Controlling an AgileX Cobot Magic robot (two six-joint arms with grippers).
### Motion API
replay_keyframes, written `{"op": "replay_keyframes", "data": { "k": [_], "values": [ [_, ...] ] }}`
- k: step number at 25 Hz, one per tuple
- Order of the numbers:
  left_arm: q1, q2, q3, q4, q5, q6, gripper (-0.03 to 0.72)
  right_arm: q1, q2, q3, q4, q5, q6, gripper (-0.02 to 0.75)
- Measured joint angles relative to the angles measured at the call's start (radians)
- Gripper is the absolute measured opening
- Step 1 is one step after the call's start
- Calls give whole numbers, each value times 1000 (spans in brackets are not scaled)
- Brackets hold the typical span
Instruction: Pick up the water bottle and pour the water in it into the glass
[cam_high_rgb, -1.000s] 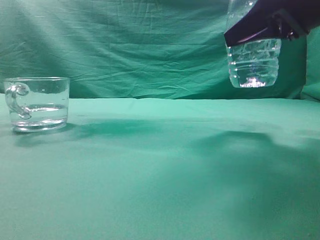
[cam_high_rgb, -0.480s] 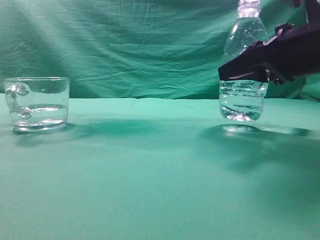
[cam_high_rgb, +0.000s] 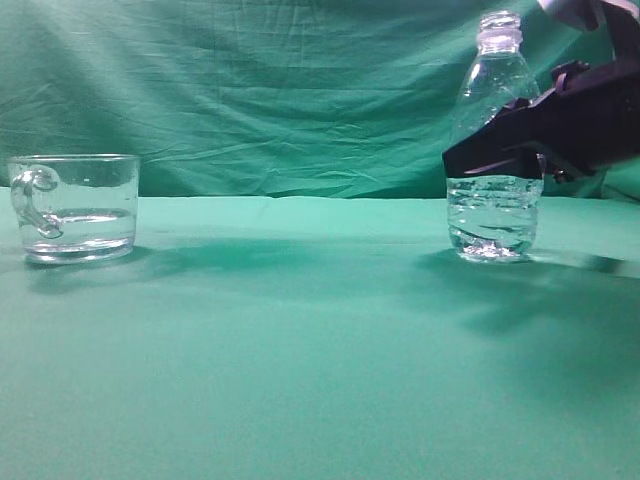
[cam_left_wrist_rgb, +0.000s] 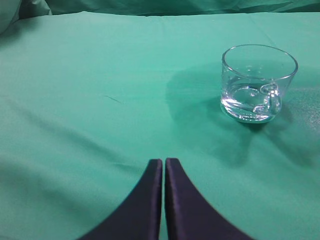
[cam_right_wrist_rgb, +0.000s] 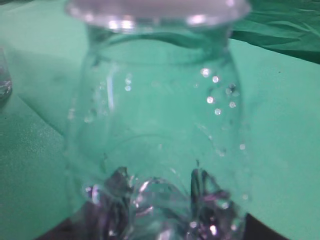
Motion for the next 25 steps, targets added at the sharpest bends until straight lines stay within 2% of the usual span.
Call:
{"op": "replay_keyframes", "data": {
  "k": [4,5,9,12,14,17,18,25],
  "values": [
    [0,0,0,0,0,0,0,0,0,0,-13,0,2,284],
    [0,0,0,0,0,0,0,0,0,0,-15,0,8,336],
    [0,0,0,0,0,0,0,0,0,0,-15,-17,85,462],
    [0,0,0,0,0,0,0,0,0,0,-15,-23,150,606],
    [0,0,0,0,0,0,0,0,-9,0,-15,-13,166,660],
    [0,0,0,0,0,0,0,0,-69,0,-13,40,180,647],
    [0,0,0,0,0,0,0,0,-94,0,-8,59,193,688],
    [0,0,0,0,0,0,0,-2,-312,0,-4,121,294,672]
  ]
}}
